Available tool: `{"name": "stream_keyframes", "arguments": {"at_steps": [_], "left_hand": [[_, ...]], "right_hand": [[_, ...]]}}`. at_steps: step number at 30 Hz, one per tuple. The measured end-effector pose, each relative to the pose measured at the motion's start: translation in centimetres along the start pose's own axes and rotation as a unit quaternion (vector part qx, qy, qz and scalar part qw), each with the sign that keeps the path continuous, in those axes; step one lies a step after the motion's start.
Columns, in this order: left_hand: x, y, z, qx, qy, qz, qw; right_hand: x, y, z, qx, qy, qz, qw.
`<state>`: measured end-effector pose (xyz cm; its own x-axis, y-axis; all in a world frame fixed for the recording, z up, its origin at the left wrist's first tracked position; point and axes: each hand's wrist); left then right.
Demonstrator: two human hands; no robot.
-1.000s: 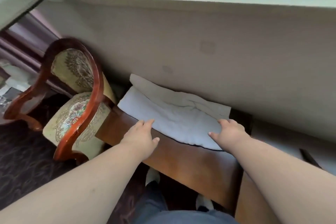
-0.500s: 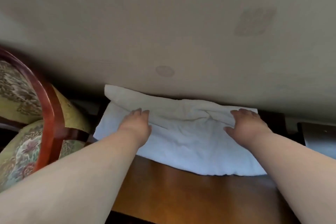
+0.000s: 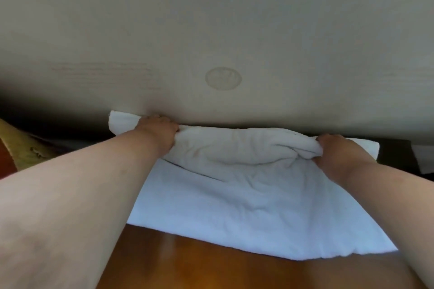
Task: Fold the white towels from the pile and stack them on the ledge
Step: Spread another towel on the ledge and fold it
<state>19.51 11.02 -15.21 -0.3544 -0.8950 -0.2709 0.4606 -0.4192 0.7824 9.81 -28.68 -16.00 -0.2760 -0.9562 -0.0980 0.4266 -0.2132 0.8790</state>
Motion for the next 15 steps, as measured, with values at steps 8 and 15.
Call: {"name": "stream_keyframes", "arguments": {"at_steps": [8,15], "left_hand": [[-1.4,2.9,7.6,0.038,-0.029,0.152,0.987],[-5.6,9.1,19.9,0.104,-0.06,0.14,0.983]], "right_hand": [[-0.4,7.4,6.6,0.06,0.031,-0.037,0.997],[1.3,16.8,18.4,0.036,-0.046,-0.006,0.998]]}}
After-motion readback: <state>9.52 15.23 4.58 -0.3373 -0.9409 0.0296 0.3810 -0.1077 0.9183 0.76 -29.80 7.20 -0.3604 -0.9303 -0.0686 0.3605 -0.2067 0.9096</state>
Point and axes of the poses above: each hand's wrist, its own z-axis away from the middle knuckle, its own y-axis out of the back of the hand, x = y × z, and after that the axes turned 1 degree about -z, right-handed
